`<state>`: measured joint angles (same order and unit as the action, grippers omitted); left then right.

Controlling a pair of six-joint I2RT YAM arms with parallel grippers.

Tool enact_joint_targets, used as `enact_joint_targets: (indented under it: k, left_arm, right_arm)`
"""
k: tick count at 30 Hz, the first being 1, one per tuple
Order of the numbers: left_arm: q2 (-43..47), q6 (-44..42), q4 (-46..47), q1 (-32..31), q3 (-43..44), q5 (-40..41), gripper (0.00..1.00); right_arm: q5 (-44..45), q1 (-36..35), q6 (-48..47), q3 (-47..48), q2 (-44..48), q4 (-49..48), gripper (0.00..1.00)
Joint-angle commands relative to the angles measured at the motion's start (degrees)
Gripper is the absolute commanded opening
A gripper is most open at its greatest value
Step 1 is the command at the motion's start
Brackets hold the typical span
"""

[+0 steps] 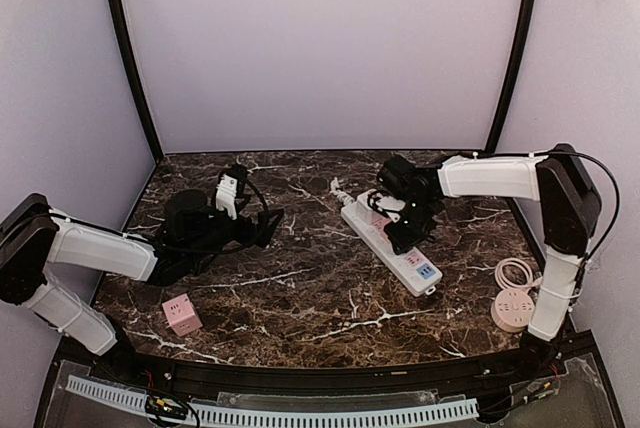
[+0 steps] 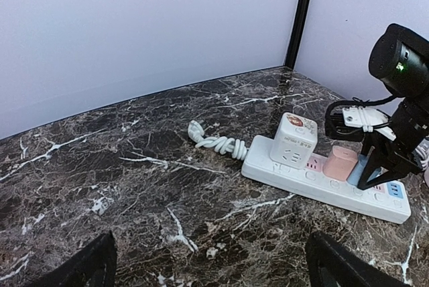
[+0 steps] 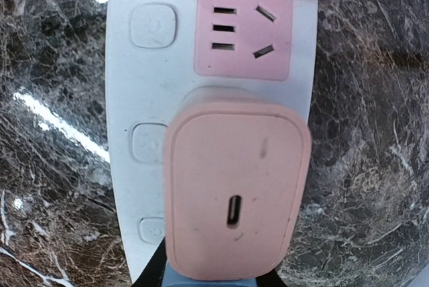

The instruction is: Insert the plug

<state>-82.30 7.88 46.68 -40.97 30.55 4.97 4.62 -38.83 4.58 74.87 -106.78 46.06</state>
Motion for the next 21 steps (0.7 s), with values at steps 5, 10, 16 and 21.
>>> enact_joint_targets:
  k: [5, 10, 16, 21]
  left_arm:
    - [1.9, -0.1, 0.7, 0.7, -1.2, 0.7, 0.98]
    - [2.6, 0.0, 0.0, 0.8, -1.4, 1.4, 0.98]
    - [4.4, 4.2, -5.3, 0.8, -0.2, 1.9, 0.98]
    - [7.0, 8.5, -13.2, 0.7, 0.7, 2.9, 0.95]
  right_arm:
    - [-3.7, -2.2, 0.2, 6.0, -10.1, -7.2, 0.0]
    - [-3.3, -2.3, 0.6, 6.6, -10.5, -8.0, 0.08]
    - [-2.4, -2.5, 1.3, 4.6, -5.0, -9.3, 0.5]
    - [-1.3, -3.0, 1.6, 3.4, 0.7, -10.2, 0.73]
